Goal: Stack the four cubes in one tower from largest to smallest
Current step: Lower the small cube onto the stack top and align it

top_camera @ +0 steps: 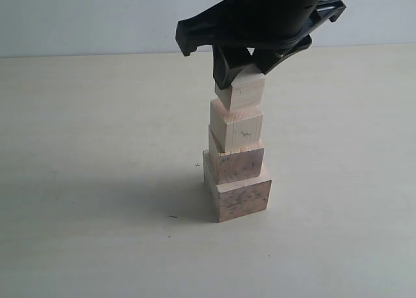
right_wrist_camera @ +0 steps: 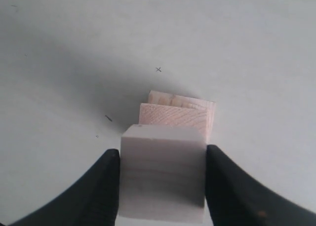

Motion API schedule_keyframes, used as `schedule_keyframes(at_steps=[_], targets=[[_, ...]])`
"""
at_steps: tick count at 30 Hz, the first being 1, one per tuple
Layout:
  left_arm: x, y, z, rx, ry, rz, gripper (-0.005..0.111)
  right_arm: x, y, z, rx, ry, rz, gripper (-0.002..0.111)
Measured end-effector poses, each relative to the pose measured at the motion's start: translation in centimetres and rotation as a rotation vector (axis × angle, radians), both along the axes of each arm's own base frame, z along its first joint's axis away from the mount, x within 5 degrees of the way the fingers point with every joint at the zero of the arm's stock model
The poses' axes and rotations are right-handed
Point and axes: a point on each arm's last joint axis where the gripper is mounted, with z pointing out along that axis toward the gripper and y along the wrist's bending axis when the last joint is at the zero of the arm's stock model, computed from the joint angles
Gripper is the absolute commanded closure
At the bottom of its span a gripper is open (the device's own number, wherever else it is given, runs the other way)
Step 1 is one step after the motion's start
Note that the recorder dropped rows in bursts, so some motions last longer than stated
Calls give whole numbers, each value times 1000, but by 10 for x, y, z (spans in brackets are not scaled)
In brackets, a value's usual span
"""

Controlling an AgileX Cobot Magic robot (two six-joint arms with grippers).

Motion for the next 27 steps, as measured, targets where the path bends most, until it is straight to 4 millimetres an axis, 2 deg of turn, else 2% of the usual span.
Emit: schedule_keyframes(at_steps=[7, 27], targets=[[0, 0, 0, 0, 0, 0, 107, 5, 3, -9, -13, 20, -2, 108], [0, 0, 0, 0, 0, 0, 107, 6, 4, -10, -21, 13, 22, 108]])
